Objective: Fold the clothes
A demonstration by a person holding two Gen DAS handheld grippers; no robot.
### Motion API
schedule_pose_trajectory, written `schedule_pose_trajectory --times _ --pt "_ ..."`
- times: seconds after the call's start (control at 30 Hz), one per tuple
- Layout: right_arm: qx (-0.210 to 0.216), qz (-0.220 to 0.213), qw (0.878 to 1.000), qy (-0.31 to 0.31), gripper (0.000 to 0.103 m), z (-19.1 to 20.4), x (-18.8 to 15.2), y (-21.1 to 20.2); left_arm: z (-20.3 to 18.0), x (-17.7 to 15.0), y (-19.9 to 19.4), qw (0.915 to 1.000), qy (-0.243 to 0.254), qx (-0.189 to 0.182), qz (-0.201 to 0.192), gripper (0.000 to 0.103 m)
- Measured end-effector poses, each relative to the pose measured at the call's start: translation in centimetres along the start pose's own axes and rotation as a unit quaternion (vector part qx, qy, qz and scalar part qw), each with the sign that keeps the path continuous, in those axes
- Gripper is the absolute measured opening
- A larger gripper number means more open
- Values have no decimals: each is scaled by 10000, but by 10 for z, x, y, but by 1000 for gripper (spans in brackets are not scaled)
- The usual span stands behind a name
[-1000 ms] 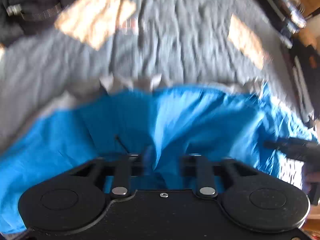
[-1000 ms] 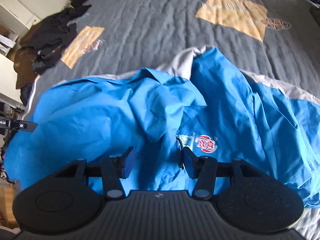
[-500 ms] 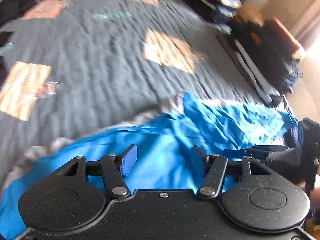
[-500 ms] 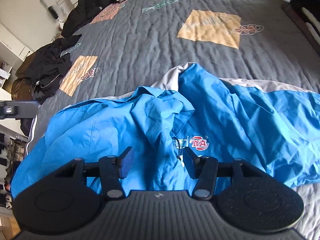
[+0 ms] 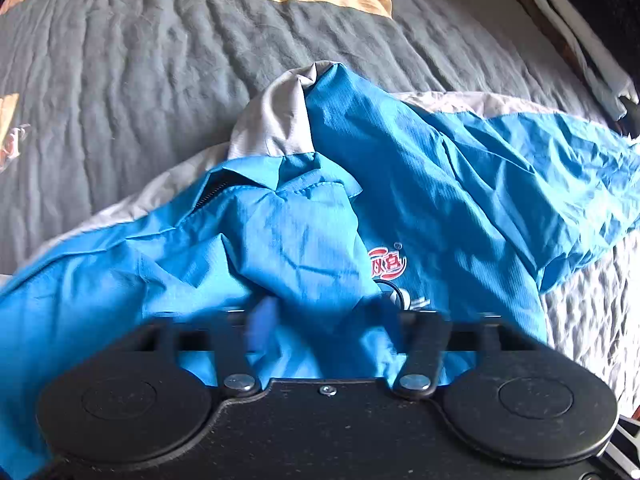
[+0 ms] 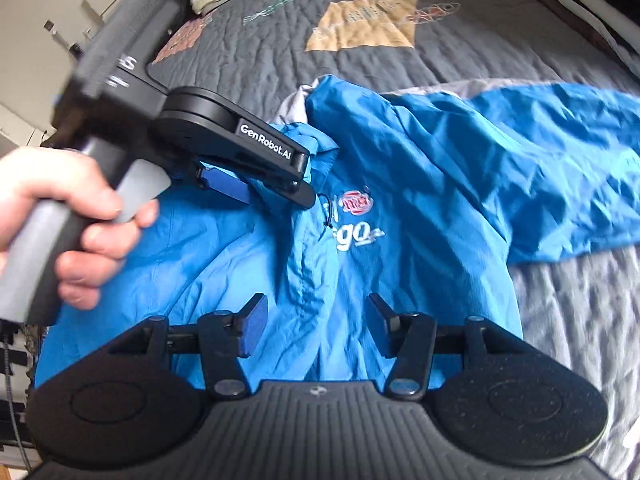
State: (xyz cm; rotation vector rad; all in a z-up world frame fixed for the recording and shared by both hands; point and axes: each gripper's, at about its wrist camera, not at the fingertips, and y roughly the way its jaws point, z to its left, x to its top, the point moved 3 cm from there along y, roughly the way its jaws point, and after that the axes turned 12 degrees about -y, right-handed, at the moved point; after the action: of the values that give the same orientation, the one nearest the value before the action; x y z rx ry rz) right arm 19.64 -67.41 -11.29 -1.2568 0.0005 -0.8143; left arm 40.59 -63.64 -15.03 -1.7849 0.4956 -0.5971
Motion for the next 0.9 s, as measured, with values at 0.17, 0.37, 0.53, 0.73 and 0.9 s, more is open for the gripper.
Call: schedule_pose_trajectory --times 0.17,0.37,0.53,0.73,0.9 --pt "-54 -156 9995 272 53 -18 -9 -8 -3 -6 14 9999 -123 10 69 5" --pt "-30 -325 9987 382 53 -28 0 -12 23 -1 -44 9934 -581 -992 -65 4" --pt "451 -455 9967 505 53 -36 16 0 59 5 -85 9823 -783 -1702 -69 3" --pt "1114 -362 9907 697 54 -39 30 37 76 9 -93 9773 -810 -1955 111 3" --pt "2322 -303 9488 2121 54 -49 26 76 74 9 -94 9751 -805 -2062 133 3"
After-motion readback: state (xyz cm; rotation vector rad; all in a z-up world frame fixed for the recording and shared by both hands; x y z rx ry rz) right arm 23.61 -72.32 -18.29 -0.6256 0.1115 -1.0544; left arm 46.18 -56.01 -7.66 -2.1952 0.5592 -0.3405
